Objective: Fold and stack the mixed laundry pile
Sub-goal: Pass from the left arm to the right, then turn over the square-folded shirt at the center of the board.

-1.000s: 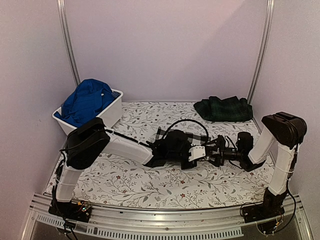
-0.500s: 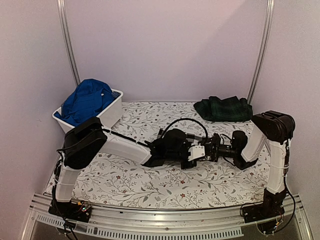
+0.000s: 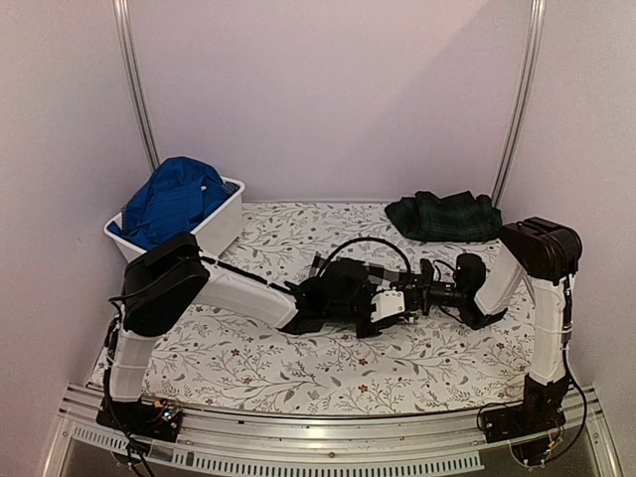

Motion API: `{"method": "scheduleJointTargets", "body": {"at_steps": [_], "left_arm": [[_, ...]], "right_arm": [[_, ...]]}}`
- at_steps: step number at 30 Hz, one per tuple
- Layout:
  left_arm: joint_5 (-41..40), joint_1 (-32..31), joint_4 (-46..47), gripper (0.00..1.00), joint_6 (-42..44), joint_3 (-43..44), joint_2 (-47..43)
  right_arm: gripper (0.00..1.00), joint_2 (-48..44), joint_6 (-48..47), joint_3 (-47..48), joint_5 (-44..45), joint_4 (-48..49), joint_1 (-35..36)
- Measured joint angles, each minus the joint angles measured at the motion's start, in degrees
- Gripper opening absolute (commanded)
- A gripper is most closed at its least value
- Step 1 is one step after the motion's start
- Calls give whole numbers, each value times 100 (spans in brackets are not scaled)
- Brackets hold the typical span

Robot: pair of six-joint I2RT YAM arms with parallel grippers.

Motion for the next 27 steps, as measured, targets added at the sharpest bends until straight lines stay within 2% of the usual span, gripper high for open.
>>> {"method": "scheduleJointTargets", "body": {"at_steps": [1,5,9,14,20,24,27], "left_arm": [[-83,0,9,49,-109,-28,-33],[-238,55,122,61,-575,-448,-402],[-258,271,525,68,-1408,-1220,-1143],[-494,807,1115,69,-2319,-1808,-1770],[-723,1263,1552,69,-3021,-2326,-2013],[-772,1370,1735,70,-3296,-2557,-2055],[-776,1412,1867,70,-3390,-2671,-2068]], "right_arm": [[0,-35,-105,22,9,-109,-2],[0,-459,-876,181,72,-1425,-11],[0,-1233,-2184,645,400,-3543,-17],[0,-2179,-3849,1482,935,-5851,-39],[0,-2859,-5337,2437,1720,-8107,-76],[0,-3272,-6140,3073,2428,-9302,-85],[0,-3648,-6677,3482,3285,-10113,-85]]}}
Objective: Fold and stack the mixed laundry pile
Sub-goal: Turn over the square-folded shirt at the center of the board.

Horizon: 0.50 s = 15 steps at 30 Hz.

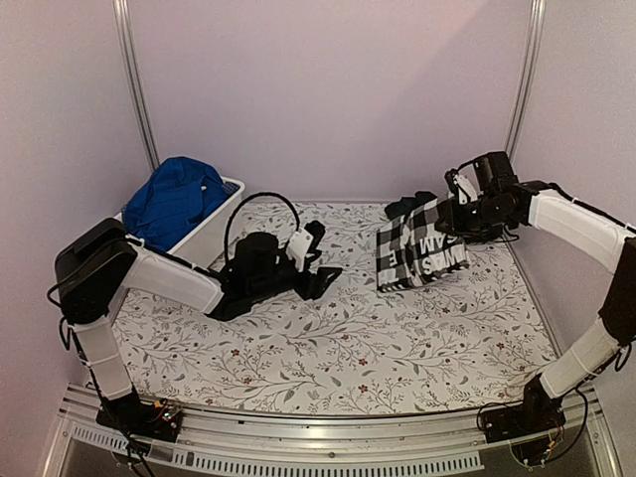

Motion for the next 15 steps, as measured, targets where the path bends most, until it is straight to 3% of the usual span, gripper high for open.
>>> {"method": "scheduleJointTargets", "body": {"at_steps": [9,15], "left_arm": [[-17,455,308,71,-238,-435,-409],[-39,640,457,71,-352,-710,-538]], "right_arm": [[0,-612,-960,688,3368,-1646,24],[0,-61,-1235,966,5086,-2461,656]]}}
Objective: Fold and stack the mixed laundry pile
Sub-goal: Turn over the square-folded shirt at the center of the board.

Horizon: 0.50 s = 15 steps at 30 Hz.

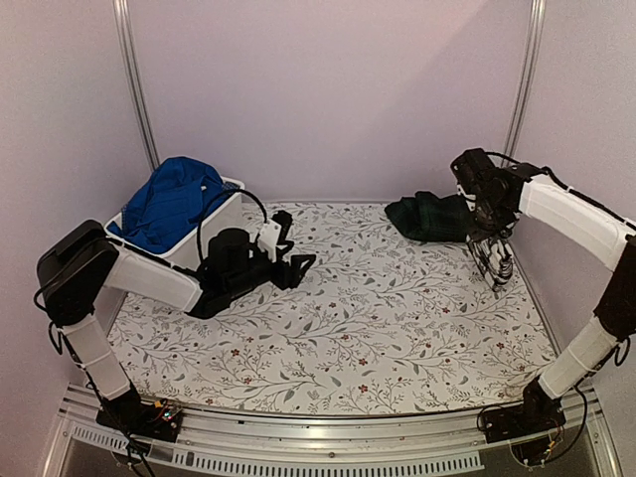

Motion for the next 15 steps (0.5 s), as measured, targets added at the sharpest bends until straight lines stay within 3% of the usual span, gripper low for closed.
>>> {"method": "scheduleJointTargets", "body": {"at_steps": [5,12,13,15], "left_arm": [[-28,90,-4,71,-94,-125,-55],[-219,420,-234,71,-472,-181,-400],[-227,518,-282,71,-566,-223,-494],[-258,688,-369,71,-717,-289,-664]], "right_arm": [[0,1644,72,815,321,-516,1252],[2,3641,341,2061,-411,-833,2704],[6,3832,387,2221,-555,-857,2830],[28,4140,463,2507,-846,-872,3023]]}}
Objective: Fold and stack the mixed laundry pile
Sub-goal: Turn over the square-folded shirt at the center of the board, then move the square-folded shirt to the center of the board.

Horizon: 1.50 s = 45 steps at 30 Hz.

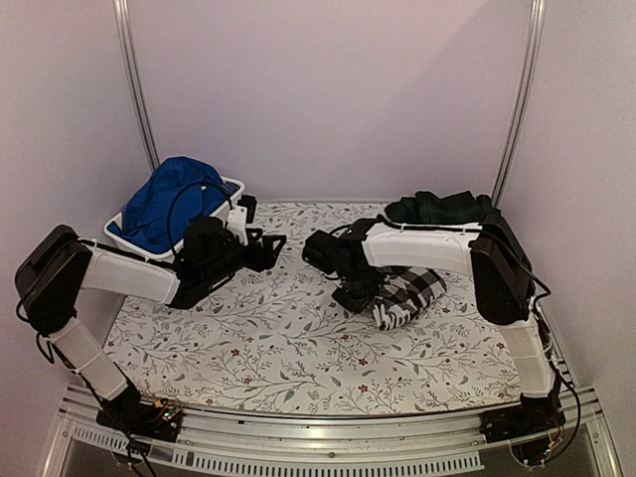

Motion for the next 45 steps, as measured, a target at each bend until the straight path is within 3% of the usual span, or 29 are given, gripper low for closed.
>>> {"method": "scheduleJointTargets", "body": {"at_steps": [5,7,12,17,21,25,30,35,41,45], "left_arm": [[-140,199,-289,71,-284,-24,-232],[-201,214,-407,72,-387,-31,-297],[-120,245,-638,69,-476,-50,-426],[428,0,-863,60,-330,168,-278],[896,-675,-1115,53,-96,903,365],[1294,-1259,-1556,46,55,1781,1224],[1753,-1504,-2070,41,-28,2439,2159],[1845,-1384,-2721,41,-234,2516,2640],[1801,-855,-2953,41,-505,2516,2625],[1593,-361,-3123,42,-494,2592,2621]], "right_arm": [[74,328,188,409,-1102,205,179],[80,315,201,424,-1665,428,155],[80,-83,129,87,-3351,1344,-42],[75,-1650,79,-1207,-5152,2632,-1086],[69,-2592,15,-2046,-5469,3438,-2485],[63,-2529,-164,-2573,-5366,3860,-3191],[62,-1941,-260,-3521,-5366,4301,-3248],[60,-1672,-205,-3928,-5508,4730,-3250],[60,-1834,26,-4468,-5707,5442,-3123],[63,-2076,492,-4898,-6048,5786,-2542]]}}
